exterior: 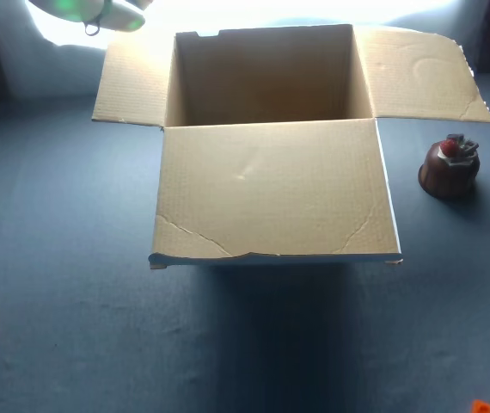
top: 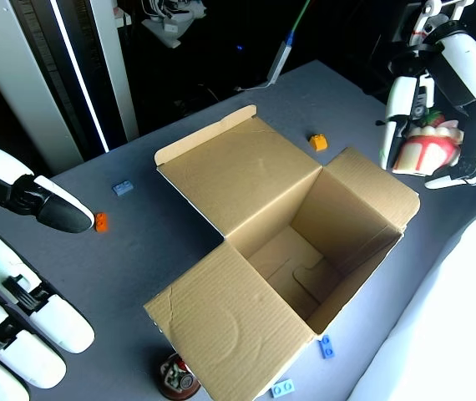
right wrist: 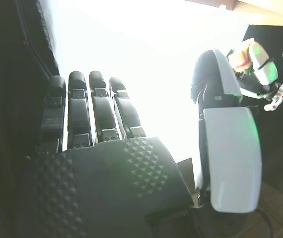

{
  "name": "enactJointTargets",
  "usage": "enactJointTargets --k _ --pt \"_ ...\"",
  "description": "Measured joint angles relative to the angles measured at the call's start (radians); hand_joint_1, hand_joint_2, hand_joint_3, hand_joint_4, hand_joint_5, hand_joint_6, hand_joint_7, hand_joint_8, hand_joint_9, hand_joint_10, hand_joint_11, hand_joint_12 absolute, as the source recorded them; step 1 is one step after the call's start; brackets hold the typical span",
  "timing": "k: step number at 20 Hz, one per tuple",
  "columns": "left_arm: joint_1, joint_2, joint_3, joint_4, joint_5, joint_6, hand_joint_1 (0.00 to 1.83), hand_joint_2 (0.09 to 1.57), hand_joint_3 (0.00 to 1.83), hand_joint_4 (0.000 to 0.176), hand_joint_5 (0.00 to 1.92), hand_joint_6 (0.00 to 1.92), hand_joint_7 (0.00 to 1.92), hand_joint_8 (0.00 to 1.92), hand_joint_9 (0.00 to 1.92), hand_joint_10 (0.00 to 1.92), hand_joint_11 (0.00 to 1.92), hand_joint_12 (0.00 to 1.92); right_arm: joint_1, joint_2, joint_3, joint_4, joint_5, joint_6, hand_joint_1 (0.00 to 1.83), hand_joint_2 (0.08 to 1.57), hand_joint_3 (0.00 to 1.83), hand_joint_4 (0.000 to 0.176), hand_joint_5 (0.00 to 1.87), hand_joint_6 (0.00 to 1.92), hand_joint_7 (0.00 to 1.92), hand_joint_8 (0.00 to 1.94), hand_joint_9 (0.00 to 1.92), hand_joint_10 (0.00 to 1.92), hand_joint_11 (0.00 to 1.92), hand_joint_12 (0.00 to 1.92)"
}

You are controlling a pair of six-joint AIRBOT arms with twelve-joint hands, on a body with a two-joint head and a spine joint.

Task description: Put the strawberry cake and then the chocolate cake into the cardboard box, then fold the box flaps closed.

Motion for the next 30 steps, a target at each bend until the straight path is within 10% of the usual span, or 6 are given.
enactJointTargets --k 2,3,7,21,30 --pt "-0.005 0.000 0.002 0.214 -0.031 -0.148 1.15 1.29 0.00 0.000 0.71 1.25 0.63 1.70 0.37 1.66 0.30 1.92 0.000 0.000 0.000 0.001 0.000 0.000 0.38 1.10 0.00 0.000 0.02 0.00 0.09 0.00 0.09 0.00 0.00 0.16" --pt "-0.006 -0.013 0.021 0.549 -0.117 -0.409 1.15 1.29 0.00 0.000 0.72 1.24 0.63 1.70 0.37 1.65 0.30 1.92 0.000 0.000 0.000 0.000 0.000 0.000 0.38 1.10 0.00 0.000 0.02 0.00 0.09 0.00 0.09 0.00 0.00 0.16" --pt "-0.008 -0.014 0.031 0.832 -0.296 -0.590 1.15 1.29 0.00 0.000 0.72 1.24 0.63 1.71 0.36 1.67 0.31 1.92 0.000 0.000 0.000 0.004 0.000 0.000 0.38 1.10 0.00 0.000 0.02 0.00 0.10 0.00 0.10 0.00 0.00 0.19" --pt "0.013 -0.108 0.060 0.943 -0.470 -0.595 1.15 1.30 0.00 0.000 0.70 1.26 0.60 1.75 0.35 1.69 0.31 1.92 0.001 0.000 0.000 0.003 0.001 0.000 0.40 1.11 0.00 0.000 0.04 0.01 0.09 0.00 0.10 0.01 0.00 0.15" --pt "0.068 -0.186 0.107 0.864 -0.483 -0.454 1.16 1.29 0.00 0.000 0.72 1.24 0.61 1.75 0.36 1.68 0.32 1.92 0.011 0.000 0.000 0.004 0.004 -0.001 0.38 1.11 0.00 0.000 0.06 0.01 0.11 0.00 0.11 0.00 0.00 0.16"
